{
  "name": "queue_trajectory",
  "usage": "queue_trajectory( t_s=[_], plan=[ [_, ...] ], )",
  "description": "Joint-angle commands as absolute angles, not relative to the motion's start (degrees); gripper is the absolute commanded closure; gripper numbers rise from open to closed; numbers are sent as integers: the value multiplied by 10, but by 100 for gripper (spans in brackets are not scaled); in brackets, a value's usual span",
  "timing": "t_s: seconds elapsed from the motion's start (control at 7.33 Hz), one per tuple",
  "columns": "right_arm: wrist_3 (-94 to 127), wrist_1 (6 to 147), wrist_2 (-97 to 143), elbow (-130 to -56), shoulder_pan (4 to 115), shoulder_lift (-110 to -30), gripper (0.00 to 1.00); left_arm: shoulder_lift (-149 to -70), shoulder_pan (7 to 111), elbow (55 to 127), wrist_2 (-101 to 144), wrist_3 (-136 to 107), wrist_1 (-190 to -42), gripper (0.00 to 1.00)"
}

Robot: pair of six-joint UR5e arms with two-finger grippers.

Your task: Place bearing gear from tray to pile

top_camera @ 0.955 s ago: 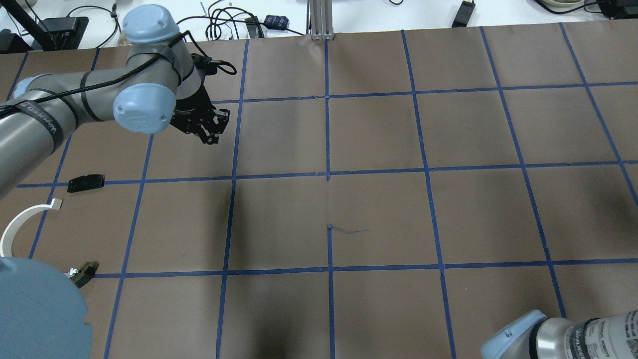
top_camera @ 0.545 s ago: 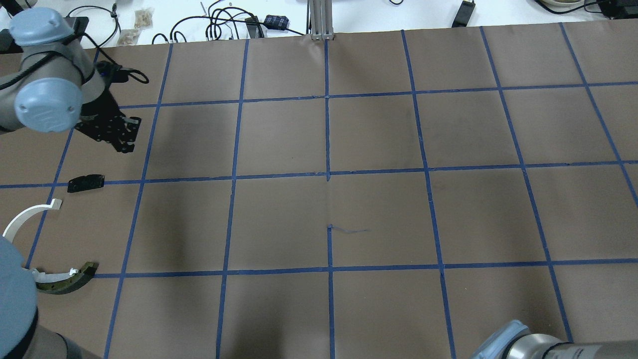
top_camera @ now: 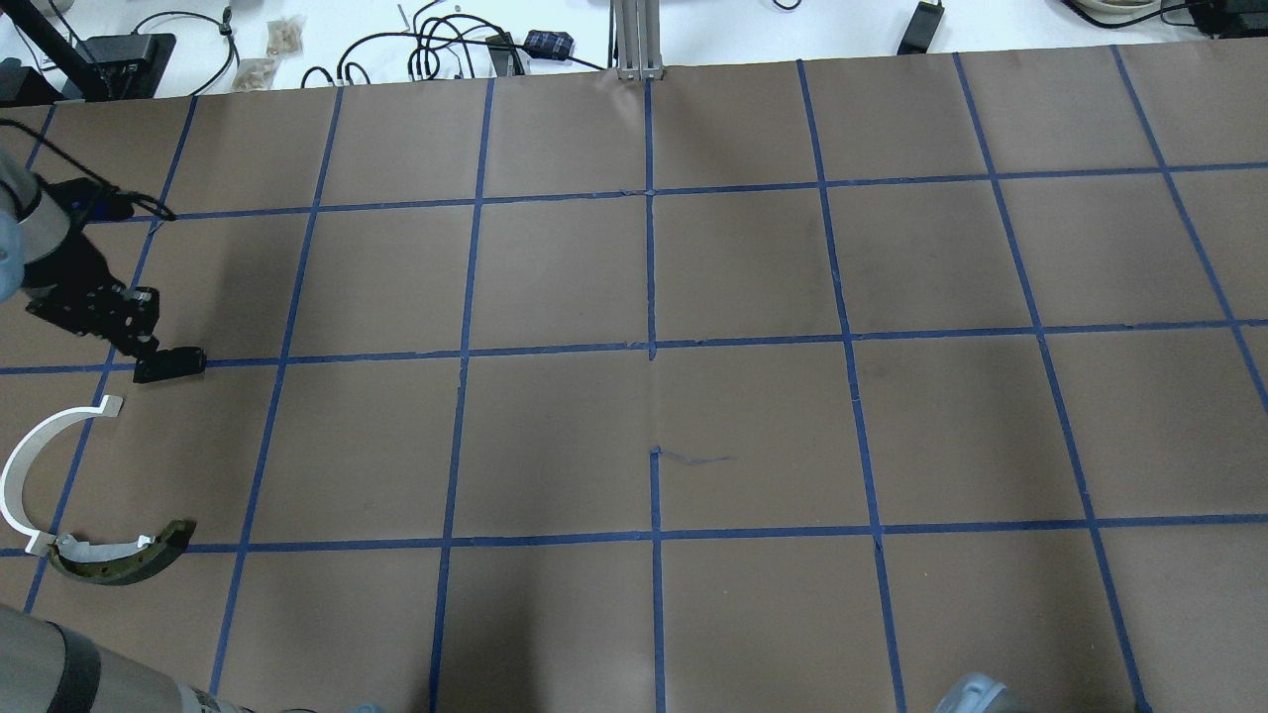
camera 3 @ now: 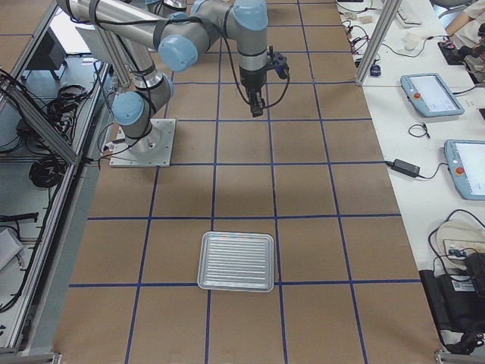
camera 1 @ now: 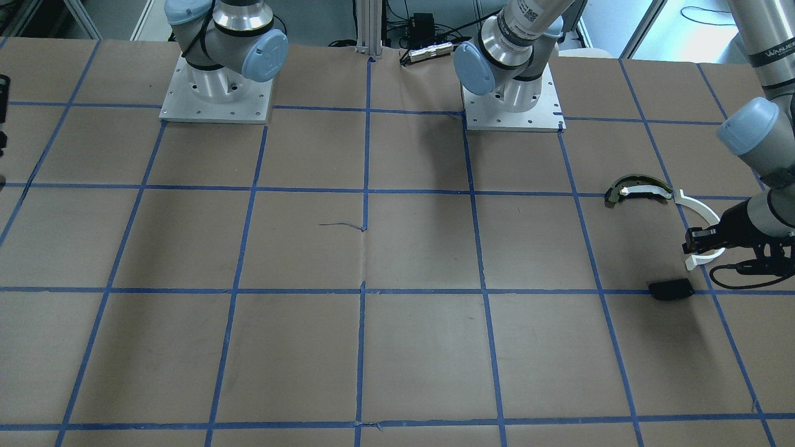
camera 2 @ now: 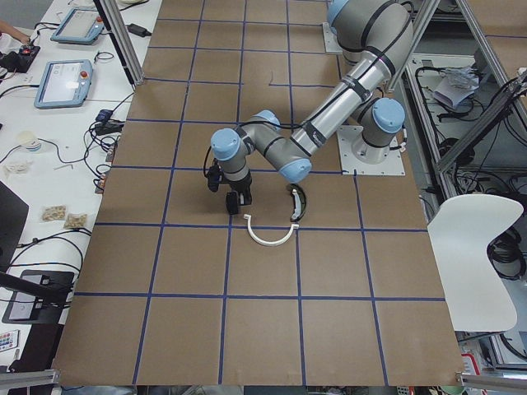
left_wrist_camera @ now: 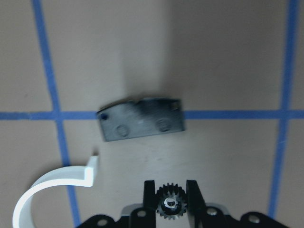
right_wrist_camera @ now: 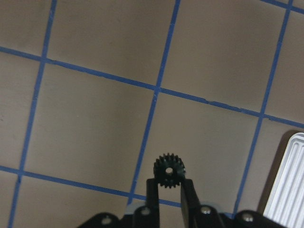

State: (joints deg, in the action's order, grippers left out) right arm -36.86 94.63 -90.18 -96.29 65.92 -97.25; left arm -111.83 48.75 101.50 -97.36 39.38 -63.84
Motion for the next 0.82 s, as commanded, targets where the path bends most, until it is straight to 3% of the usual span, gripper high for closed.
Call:
queue_trajectory(
  t_s=[0.0,0.27,0.68],
  plan=[
    [-88,939,-900,-952,839,-951,72,-1126,464,1036,-973,405,-631,100],
    [116,1043,-900,-949,985,-864,72,-1136,470,1049,-969,389,-631,100],
    [181,1182,-833,-952,1109,-698,69,-1149,473,1049,-950,377,-632,100]
  ],
)
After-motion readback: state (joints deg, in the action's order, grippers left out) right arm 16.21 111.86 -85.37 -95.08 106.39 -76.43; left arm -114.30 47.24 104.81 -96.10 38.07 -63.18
